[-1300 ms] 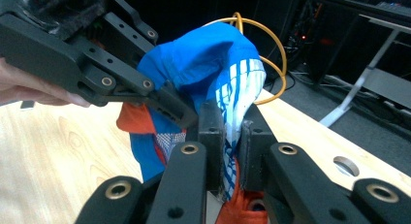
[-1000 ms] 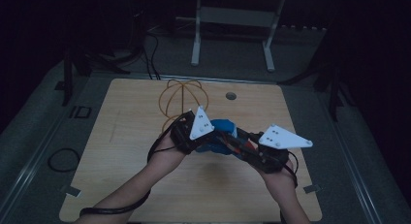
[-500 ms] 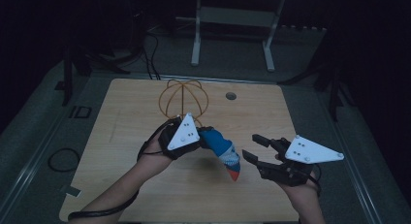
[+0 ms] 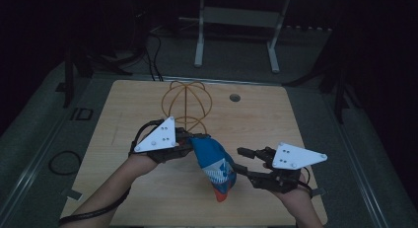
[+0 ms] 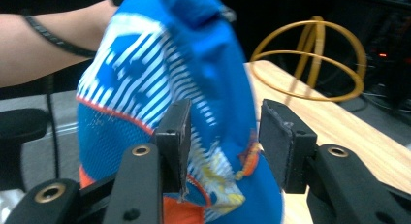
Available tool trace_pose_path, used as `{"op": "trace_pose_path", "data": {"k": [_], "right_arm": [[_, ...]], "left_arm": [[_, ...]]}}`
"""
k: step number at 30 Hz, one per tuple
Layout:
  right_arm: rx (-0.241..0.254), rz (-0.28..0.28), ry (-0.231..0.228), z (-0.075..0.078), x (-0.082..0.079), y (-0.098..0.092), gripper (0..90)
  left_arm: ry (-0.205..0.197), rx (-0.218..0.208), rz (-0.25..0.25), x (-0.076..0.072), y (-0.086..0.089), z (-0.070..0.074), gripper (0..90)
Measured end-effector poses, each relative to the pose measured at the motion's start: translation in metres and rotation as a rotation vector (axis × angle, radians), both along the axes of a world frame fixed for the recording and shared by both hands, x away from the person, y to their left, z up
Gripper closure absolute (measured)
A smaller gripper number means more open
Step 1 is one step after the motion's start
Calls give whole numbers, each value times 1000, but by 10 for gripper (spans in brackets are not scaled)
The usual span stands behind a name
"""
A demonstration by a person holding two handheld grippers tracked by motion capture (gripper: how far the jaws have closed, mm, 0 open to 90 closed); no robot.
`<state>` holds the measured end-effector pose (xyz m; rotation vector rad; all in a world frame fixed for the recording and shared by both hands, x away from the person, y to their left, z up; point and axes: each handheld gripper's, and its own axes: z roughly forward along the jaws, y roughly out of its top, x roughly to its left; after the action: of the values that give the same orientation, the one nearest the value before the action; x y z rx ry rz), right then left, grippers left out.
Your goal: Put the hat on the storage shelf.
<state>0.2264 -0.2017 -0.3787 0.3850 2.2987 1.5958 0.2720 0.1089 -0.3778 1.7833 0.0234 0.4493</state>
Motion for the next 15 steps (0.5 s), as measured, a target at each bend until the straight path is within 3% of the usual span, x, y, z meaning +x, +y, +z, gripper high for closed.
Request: {"op": "trace_pose_path", "data": {"k": [3, 6, 8, 12, 15], "right_arm": [[-10, 41, -3, -1, -2, 10, 551], [-3, 104, 23, -2, -3, 17, 571], [-16, 140, 6, -3, -7, 23, 575], [-20, 106, -37, 0, -9, 25, 577], [-37, 74, -53, -1, -5, 28, 568]], "left_arm": [[8, -58, -29, 3, 8, -2, 866], [13, -72, -15, 4, 12, -3, 865], [13, -83, -38, 4, 15, -4, 866], [6, -69, -73, 2, 16, -5, 866], [8, -86, -99, 0, 14, -5, 866]]}}
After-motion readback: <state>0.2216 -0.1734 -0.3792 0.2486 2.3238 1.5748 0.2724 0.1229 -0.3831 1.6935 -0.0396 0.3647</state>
